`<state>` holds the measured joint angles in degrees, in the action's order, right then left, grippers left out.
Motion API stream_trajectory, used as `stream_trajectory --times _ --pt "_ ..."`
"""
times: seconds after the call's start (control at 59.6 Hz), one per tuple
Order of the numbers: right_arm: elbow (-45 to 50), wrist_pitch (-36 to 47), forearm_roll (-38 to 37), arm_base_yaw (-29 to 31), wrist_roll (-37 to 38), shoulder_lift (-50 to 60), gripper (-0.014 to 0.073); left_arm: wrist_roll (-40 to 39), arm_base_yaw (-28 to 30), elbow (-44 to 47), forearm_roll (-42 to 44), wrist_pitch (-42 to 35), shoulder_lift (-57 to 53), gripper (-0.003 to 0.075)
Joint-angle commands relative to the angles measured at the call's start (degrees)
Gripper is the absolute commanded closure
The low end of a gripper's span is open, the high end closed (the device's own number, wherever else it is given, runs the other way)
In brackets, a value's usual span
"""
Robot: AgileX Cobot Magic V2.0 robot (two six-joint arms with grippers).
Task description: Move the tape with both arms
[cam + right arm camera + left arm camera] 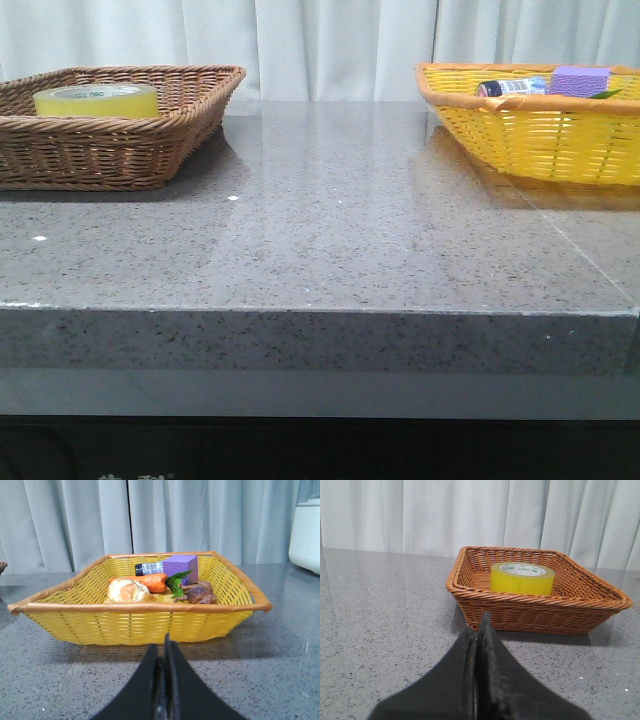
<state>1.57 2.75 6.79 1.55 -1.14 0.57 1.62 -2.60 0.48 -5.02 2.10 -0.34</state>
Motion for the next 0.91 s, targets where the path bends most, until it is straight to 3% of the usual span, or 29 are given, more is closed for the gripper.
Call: stream_trajectory --times 0.0,0.889 --pt "-1.46 4.07 -0.70 0.40 0.70 1.58 0.0663 0.03 -0.13 2.30 -0.53 -5.02 -1.07 0.0740" --pt "-1.46 4.18 -6.16 0.40 4.57 1.58 0.0663 0.03 -0.13 2.30 -0.53 -5.02 -1.07 0.0740"
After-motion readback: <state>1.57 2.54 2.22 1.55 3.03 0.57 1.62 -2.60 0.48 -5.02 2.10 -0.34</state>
